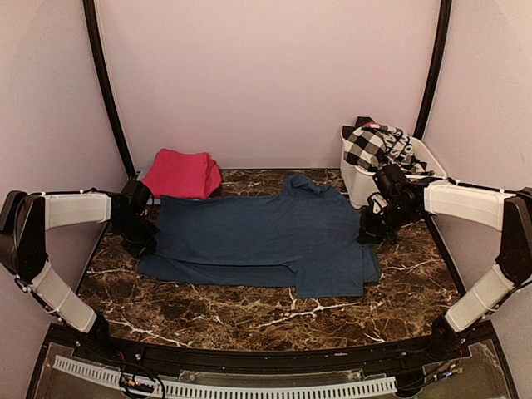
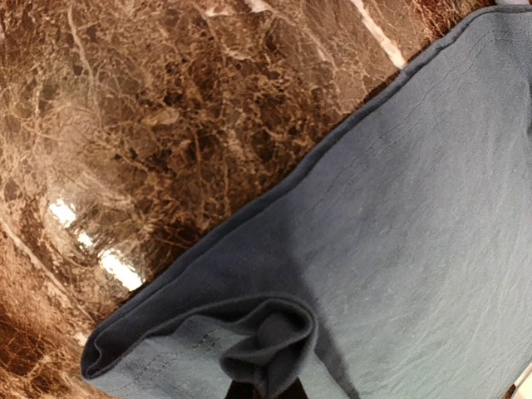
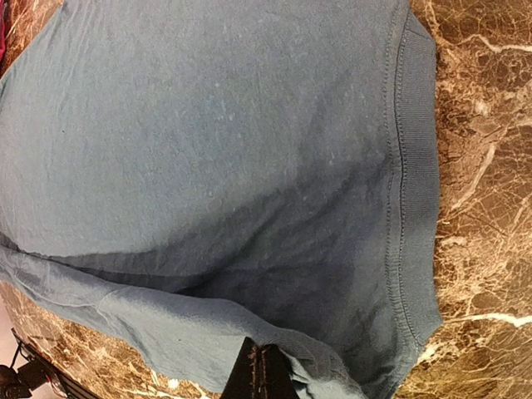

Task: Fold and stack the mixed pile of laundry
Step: Fold the flattened T-shirt at the center of the board.

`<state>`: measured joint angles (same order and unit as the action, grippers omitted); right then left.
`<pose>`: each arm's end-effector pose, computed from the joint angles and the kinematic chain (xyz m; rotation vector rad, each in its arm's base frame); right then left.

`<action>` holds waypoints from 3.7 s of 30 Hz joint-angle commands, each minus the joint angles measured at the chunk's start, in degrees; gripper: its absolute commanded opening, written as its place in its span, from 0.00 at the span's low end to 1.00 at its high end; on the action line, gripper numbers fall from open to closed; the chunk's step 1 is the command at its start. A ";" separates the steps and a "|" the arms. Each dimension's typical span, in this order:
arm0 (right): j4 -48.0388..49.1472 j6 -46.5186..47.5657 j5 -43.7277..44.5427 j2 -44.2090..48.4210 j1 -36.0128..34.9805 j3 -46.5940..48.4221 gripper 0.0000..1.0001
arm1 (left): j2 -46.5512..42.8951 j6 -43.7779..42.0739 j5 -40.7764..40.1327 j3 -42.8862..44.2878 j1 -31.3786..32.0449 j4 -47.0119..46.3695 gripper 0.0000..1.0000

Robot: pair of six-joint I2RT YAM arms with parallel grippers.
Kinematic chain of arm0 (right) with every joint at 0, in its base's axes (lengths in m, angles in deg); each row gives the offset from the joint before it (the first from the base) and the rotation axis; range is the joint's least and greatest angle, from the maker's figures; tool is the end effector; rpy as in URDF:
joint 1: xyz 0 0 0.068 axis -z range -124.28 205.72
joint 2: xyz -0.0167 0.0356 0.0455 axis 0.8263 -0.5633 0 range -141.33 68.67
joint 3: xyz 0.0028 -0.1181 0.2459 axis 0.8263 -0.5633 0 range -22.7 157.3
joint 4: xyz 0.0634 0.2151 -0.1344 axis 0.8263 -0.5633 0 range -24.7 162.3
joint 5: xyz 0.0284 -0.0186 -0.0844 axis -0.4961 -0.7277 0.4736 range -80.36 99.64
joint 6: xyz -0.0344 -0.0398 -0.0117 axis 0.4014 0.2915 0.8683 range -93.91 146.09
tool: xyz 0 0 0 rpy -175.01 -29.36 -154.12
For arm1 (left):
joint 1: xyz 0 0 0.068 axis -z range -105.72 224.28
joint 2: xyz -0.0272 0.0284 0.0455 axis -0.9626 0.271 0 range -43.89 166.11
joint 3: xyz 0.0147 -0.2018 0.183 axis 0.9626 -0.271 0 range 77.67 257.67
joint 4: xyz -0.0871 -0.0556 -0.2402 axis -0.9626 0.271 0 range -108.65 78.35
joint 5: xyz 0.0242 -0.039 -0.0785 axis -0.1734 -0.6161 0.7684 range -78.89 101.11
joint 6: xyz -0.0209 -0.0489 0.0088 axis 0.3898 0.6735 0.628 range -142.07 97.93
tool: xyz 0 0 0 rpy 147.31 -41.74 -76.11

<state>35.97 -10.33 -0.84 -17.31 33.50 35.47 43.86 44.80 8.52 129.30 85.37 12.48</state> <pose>0.2696 0.1170 0.2176 0.2864 2.7733 0.5364 0.2802 -0.0533 0.1803 -1.3158 2.4592 -0.3041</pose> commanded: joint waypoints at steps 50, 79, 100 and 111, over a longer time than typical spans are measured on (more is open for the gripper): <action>5.49 39.17 -5.81 -22.85 -23.17 29.86 0.61 | -5.12 -13.98 7.69 0.15 -3.93 -3.43 0.62; -0.31 15.25 -1.36 -5.32 -22.67 7.13 0.59 | 1.28 -14.18 6.83 2.01 -6.54 -3.97 0.41; -7.12 -6.65 5.17 11.00 -15.23 -15.67 0.48 | 0.76 -13.00 7.65 0.16 -6.60 -5.28 0.34; -1.23 -3.82 6.48 0.94 -14.88 -14.03 0.38 | 1.22 -12.89 8.41 0.04 -6.61 -5.90 0.30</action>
<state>31.77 -14.99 4.08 -14.05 18.11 20.57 45.37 31.91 16.56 130.11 79.25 6.65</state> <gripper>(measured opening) 0.420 0.305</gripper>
